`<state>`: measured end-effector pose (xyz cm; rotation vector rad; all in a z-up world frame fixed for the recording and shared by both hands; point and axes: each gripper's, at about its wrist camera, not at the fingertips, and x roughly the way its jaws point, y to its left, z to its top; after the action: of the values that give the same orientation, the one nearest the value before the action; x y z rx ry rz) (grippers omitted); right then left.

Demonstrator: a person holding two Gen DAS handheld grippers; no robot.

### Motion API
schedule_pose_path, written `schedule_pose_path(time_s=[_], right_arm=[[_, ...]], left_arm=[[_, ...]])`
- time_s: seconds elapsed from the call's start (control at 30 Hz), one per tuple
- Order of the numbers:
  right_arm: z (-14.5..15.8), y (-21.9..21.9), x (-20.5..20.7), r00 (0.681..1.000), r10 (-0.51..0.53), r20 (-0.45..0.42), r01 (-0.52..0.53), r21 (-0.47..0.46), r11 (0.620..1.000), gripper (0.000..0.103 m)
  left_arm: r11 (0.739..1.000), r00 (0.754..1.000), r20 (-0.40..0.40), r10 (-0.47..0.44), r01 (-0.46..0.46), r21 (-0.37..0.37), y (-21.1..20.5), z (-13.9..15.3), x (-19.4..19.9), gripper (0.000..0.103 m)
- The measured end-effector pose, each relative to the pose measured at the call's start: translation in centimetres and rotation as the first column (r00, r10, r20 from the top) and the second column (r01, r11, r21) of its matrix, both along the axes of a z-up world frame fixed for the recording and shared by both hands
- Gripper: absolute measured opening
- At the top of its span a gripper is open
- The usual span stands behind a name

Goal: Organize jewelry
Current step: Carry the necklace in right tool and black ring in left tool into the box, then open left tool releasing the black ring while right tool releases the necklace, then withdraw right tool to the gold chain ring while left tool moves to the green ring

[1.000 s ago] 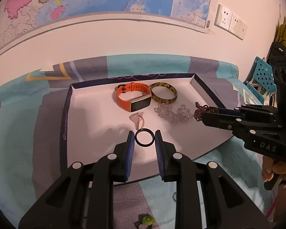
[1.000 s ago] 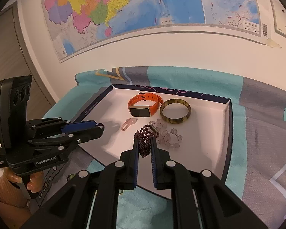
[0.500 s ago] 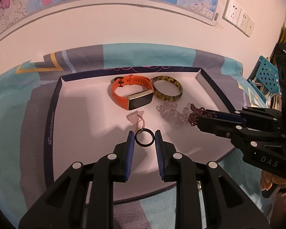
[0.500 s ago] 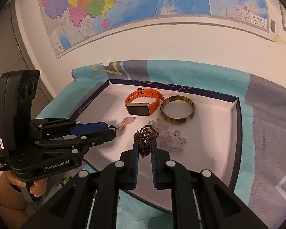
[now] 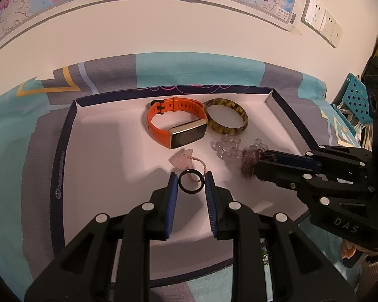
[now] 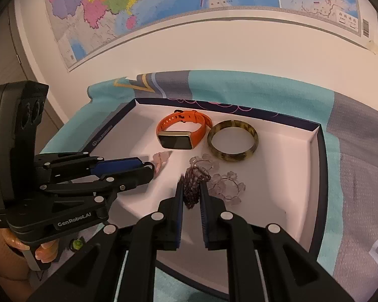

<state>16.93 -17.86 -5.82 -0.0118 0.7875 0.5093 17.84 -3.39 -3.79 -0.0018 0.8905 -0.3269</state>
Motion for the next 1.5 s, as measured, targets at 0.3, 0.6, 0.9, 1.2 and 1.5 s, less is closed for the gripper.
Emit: schedule_pose_path(time_s=[0.3,0.6,0.9,1.2,1.5], right_arm=[[-0.2,-0.2,0.3,1.000,-0.019,0.005,0.019,-0.017,1.000,0.013],[0.5,-1.4,-0.2,0.998,-0.048,0.027,0.048,-0.003,0.999,0.016],[2.2,-2.1,-2.6,0.998,-0.007,0.063,0.006,0.014,1.000,0.018],[2.1,-0.9,-7.4,0.994,0.092,0.066,-0.093,0.018,0.995,0.027],[-0.6,0.2,-9.1,0.993,0.117,-0.009,-0.117,0.028,0.993,0.028]], left_arm=[[1.000,1.000,-0.007,0.004,-0.004,0.001,0.1,-0.3,0.1,0.023],[1.000,0.998,0.058,0.005,-0.004,-0.014,1.0,1.5,-1.5,0.037],[1.000,0.991,0.130,-0.011,0.014,-0.020,3.0,3.8,-5.5,0.043],[1.000,0.989,0.145,-0.013,0.015,-0.013,4.9,3.6,-9.1,0.047],[1.000,0.993,0.113,-0.019,0.020,-0.004,5.4,1.9,-11.6,0.047]])
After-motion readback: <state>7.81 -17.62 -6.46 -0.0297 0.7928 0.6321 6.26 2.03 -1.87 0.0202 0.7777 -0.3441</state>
